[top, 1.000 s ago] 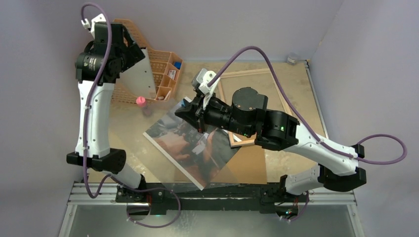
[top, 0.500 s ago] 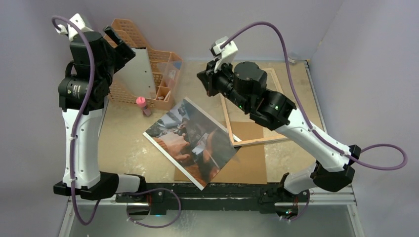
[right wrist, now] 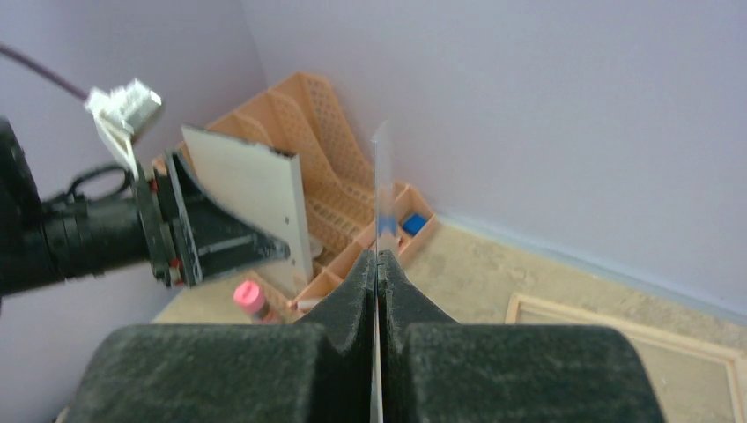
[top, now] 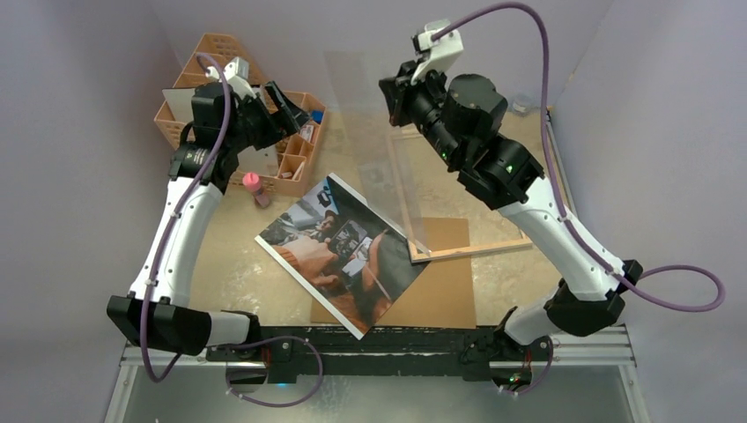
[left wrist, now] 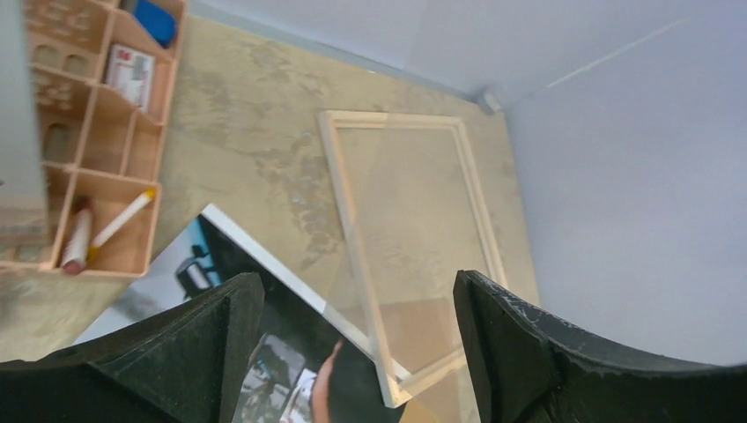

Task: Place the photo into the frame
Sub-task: Pick up the photo frame item at the center of the board.

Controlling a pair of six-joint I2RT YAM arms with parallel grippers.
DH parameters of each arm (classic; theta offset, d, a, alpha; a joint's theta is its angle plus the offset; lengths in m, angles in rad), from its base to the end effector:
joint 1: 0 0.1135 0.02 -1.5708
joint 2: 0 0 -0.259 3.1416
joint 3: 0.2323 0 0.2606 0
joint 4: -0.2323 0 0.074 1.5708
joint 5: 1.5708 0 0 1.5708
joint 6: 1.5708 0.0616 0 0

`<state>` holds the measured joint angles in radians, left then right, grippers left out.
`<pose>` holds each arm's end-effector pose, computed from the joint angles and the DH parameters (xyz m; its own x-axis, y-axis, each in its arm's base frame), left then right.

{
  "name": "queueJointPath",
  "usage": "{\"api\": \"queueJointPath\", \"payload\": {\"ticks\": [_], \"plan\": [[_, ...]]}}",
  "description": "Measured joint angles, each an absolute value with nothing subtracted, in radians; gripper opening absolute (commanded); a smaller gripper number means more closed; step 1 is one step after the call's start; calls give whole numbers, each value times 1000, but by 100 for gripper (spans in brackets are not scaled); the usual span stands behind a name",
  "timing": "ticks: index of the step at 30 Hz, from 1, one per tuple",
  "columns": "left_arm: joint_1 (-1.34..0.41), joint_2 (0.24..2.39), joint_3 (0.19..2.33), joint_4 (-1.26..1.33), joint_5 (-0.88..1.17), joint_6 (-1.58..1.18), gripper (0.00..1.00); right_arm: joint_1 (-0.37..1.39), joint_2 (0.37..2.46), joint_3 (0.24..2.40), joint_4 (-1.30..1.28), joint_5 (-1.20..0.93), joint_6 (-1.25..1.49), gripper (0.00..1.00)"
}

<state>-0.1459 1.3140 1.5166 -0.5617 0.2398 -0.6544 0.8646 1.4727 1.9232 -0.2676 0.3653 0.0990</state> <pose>0.3104 -0.0604 0.4268 -0.4957 -0.5248 -0.6920 0.0750 0.7680 -0.6361 0.2284 0.2339 0.5596 0.0697 0.2240 -0.9721 -0.4920 0.8554 0.1618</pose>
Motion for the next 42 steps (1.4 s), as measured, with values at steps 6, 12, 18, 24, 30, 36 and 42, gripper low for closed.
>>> {"api": "queueJointPath", "payload": {"ticks": [6, 12, 18, 24, 30, 36, 42], "plan": [[-162, 1338, 1507, -395, 334, -682, 84, 835, 1576, 2125, -253, 402, 73, 0], [-363, 1312, 1507, -303, 251, -659, 85, 836, 1691, 2270, -252, 570, 96, 0], [-541, 1305, 1492, -287, 151, -604, 90, 835, 1793, 2328, -303, 758, 210, 0], [-679, 1305, 1480, -283, 35, -527, 93, 836, 1838, 2334, -364, 873, 300, 0], [-806, 1349, 1487, -272, -142, -461, 85, 836, 1861, 2374, -389, 900, 343, 0], [-881, 1446, 1505, -297, -346, -425, 54, 836, 1858, 2389, -390, 904, 360, 0], [-921, 1462, 1508, -315, -513, -400, 18, 835, 1858, 2389, -391, 905, 360, 0]]}}
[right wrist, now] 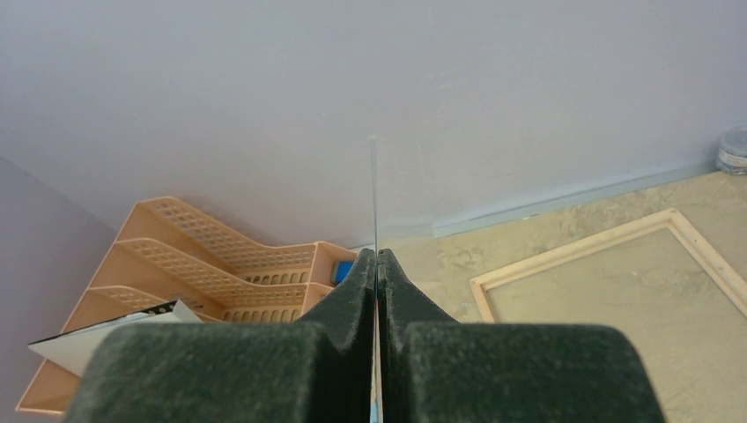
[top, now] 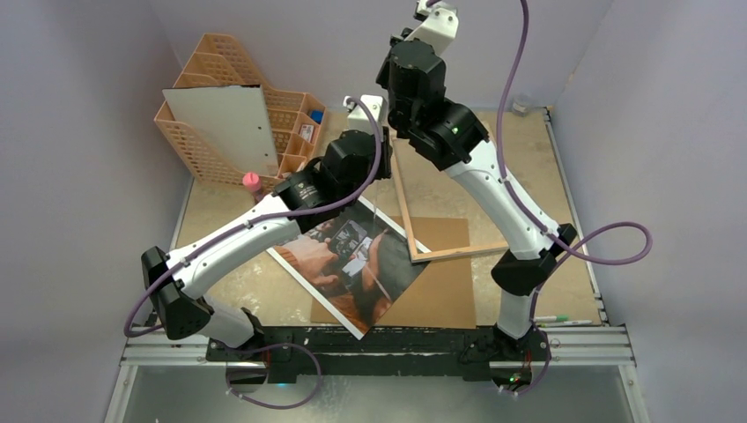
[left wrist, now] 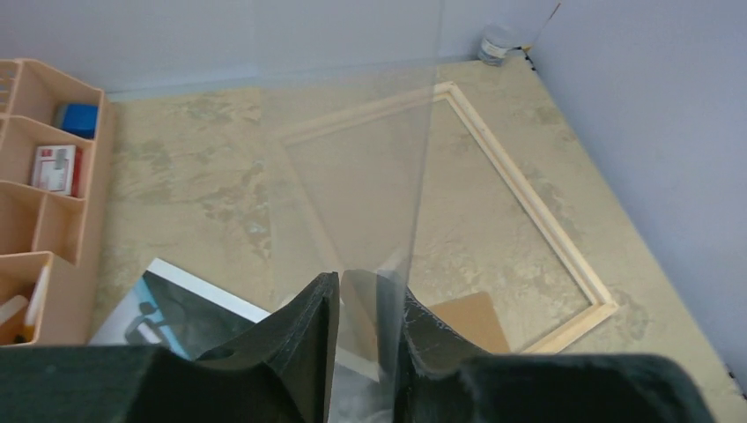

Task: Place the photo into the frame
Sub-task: Pick up the photo frame item at the center of the board.

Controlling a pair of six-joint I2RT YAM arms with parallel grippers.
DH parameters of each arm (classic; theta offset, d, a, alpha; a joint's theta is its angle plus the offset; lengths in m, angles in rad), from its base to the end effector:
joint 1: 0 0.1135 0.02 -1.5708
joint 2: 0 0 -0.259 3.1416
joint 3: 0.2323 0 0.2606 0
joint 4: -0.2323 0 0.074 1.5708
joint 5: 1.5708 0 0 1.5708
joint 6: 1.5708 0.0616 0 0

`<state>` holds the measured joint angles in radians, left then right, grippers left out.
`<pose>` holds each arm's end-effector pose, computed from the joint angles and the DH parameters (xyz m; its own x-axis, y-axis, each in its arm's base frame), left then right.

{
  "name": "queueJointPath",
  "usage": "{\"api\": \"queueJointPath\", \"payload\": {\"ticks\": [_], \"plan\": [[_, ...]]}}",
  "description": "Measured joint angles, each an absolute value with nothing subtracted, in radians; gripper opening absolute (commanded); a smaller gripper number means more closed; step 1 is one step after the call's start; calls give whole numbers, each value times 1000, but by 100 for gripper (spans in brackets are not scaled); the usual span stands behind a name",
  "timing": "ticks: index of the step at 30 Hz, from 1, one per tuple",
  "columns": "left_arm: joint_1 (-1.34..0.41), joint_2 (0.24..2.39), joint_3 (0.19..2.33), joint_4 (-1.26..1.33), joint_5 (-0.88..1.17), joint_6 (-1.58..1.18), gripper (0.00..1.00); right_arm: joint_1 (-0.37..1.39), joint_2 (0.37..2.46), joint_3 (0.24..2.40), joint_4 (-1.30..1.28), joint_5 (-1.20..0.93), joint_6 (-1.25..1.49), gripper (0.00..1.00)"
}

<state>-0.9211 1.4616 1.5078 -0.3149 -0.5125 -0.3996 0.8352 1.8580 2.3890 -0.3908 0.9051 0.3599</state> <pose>0.2451 -0.2727 0.4087 -0.3067 -0.1568 -0.9388 0.3134 0.9147 -0.2552 0.2994 0.2586 0.5577 0.1105 0.4463 -0.8880 0.0275 0.8918 0.4516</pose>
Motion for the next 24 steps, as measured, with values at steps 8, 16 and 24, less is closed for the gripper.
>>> {"api": "queueJointPath", "payload": {"ticks": [8, 16, 24], "plan": [[-945, 1462, 1523, -383, -587, -384, 0, 834, 1858, 2337, -368, 911, 358, 0], [-946, 1461, 1530, -418, -620, -382, 0, 834, 1858, 2333, -358, 894, 361, 60], [-946, 1446, 1525, -428, -633, -393, 0, 823, 1697, 2087, -224, 712, 350, 85]]}}
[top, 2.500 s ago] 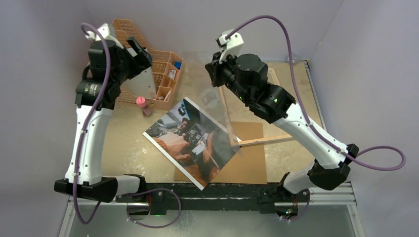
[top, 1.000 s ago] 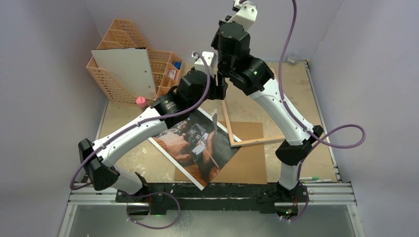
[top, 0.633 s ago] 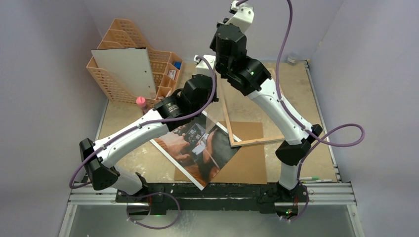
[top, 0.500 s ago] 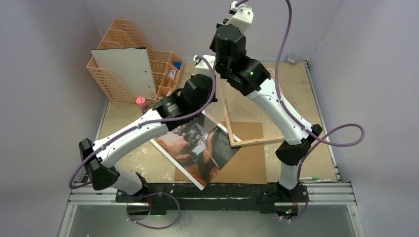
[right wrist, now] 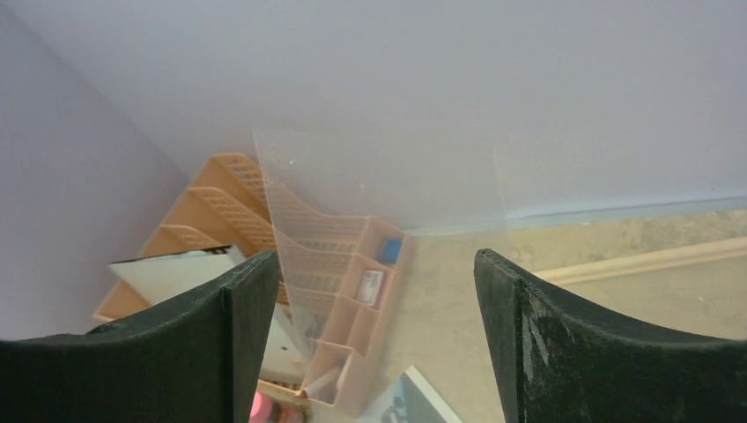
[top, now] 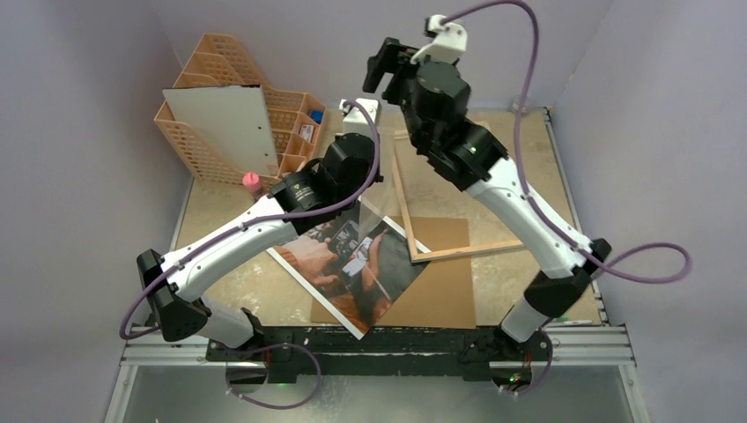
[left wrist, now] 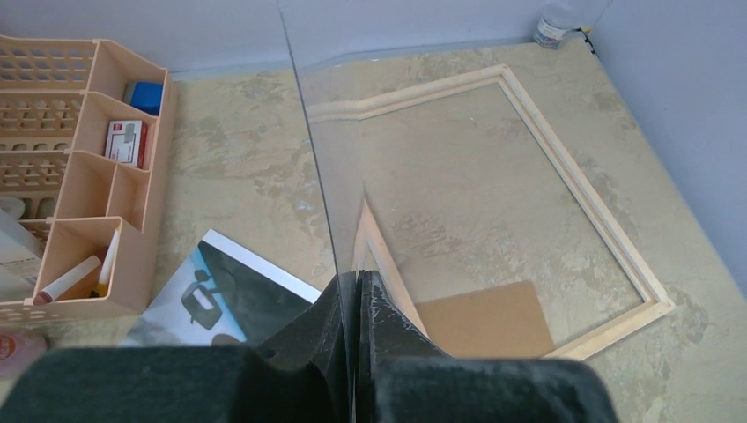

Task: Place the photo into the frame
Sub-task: Pick up the photo frame item at the center of the board.

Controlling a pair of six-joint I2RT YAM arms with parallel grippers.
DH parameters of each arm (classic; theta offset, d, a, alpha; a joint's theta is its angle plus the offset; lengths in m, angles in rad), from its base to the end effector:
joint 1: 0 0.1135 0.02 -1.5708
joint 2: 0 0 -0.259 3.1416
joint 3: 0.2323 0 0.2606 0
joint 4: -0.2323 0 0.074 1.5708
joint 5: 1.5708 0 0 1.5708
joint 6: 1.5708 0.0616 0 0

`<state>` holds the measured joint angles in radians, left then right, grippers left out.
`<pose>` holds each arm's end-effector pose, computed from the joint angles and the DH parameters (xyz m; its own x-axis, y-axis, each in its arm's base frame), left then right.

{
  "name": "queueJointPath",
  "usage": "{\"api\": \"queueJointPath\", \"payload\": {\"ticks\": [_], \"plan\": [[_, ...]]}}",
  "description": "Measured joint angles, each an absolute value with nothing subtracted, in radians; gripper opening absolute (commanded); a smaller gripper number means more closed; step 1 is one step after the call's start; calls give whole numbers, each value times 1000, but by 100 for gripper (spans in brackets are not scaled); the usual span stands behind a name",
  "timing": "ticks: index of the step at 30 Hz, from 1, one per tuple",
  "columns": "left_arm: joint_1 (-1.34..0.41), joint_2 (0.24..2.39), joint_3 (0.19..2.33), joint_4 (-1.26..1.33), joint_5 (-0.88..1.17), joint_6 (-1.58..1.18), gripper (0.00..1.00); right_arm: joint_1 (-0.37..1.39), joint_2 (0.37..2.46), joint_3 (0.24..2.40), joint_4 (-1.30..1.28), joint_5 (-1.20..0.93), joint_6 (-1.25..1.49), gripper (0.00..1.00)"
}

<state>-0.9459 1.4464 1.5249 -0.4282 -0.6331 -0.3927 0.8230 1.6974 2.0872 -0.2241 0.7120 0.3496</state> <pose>0.2356 -0.2643 0.4078 -0.3110 -0.0963 -0.9455 0.2270 0.9586 -0.1722 0.2903 0.2538 0.5422 0.0654 0.4518 -0.8897 -0.1482 0.8861 0.4391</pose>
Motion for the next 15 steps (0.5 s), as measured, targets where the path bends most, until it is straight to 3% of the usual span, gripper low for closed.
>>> {"api": "queueJointPath", "payload": {"ticks": [10, 15], "plan": [[-938, 1445, 1526, -456, -663, -424, 0, 822, 1373, 1833, 70, 659, 315, 89], [-896, 1459, 1557, -509, -678, -457, 0, 815, 1299, 1706, 70, 690, 315, 87]]}}
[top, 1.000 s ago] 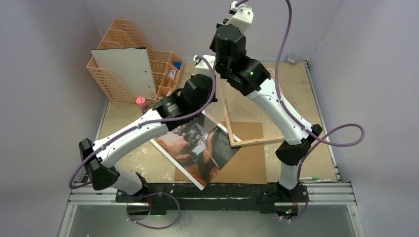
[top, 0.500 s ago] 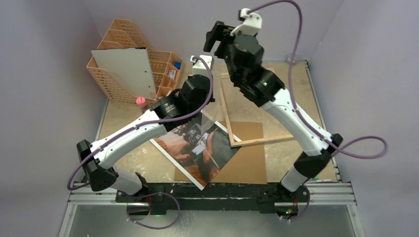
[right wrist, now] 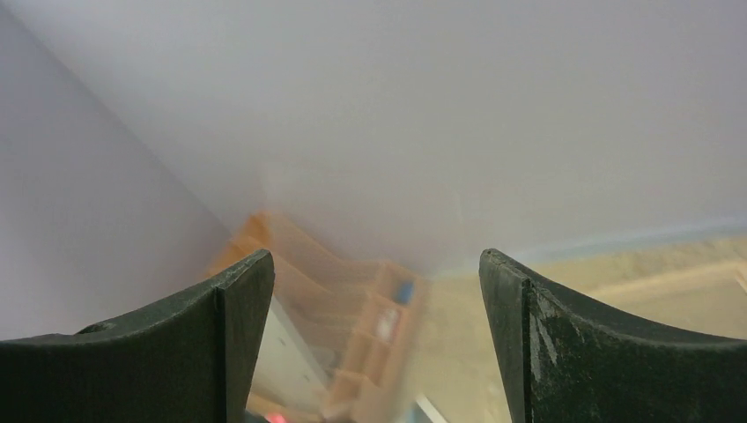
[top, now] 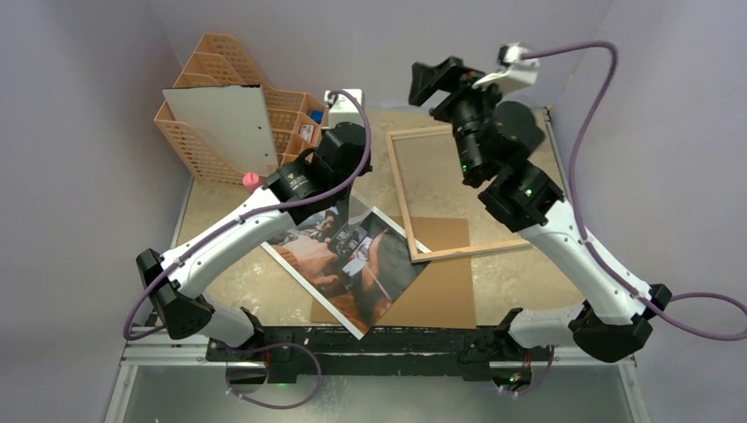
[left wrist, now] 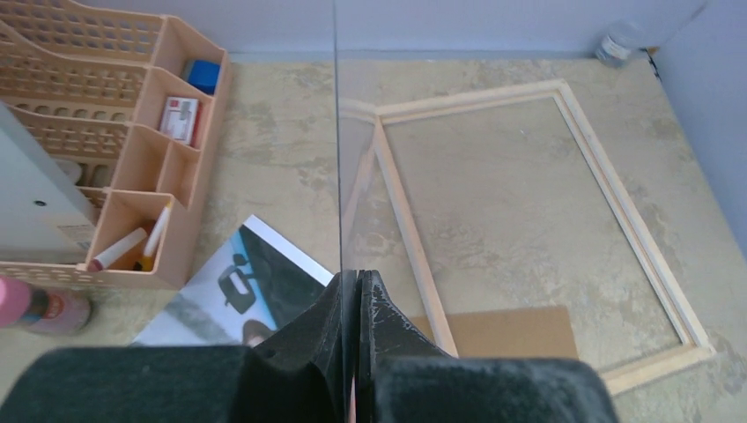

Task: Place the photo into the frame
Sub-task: Pick up the photo frame item at the center of the board.

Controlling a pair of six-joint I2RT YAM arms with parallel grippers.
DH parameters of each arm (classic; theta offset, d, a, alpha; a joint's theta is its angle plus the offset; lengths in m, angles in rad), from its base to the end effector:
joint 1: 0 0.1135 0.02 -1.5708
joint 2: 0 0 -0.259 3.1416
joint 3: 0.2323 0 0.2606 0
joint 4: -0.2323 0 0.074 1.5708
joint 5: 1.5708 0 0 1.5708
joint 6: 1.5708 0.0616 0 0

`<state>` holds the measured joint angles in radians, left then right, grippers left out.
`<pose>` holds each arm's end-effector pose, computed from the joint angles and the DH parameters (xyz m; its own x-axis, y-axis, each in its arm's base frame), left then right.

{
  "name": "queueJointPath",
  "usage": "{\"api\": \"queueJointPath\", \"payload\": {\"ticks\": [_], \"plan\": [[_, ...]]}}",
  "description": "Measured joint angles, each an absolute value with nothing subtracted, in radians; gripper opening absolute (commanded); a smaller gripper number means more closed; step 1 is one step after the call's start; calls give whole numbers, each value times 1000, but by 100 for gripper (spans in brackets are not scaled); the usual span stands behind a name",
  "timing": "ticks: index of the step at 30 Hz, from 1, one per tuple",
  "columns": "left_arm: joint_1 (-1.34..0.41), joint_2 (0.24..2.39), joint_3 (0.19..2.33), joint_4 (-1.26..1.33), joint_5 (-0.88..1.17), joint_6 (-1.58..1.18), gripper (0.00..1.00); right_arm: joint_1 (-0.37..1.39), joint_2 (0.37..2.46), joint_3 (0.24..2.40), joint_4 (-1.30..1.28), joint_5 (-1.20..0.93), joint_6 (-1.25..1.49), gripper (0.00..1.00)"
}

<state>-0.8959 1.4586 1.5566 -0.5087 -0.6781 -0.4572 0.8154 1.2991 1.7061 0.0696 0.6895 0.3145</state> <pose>0.2484 -0.2486 0.4067 -0.3336 -0.1333 -0.9332 0.1130 0.9772 -0.1800 0.2120 0.1680 0.5742 0.2452 0.6085 -0.7547 -0.2629 0.7910 0.5524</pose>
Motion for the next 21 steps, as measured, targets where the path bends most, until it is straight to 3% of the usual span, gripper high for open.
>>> {"api": "queueJointPath", "payload": {"ticks": [6, 11, 21], "plan": [[-858, 1462, 1653, -545, -746, -448, 0, 781, 1343, 1488, -114, 619, 419, 80], [-858, 1461, 1721, -544, -799, -406, 0, 750, 1508, 1341, -286, 479, 505, 74], [-858, 1443, 1737, -558, -840, -378, 0, 689, 1804, 1388, -466, 401, 536, 67]]}}
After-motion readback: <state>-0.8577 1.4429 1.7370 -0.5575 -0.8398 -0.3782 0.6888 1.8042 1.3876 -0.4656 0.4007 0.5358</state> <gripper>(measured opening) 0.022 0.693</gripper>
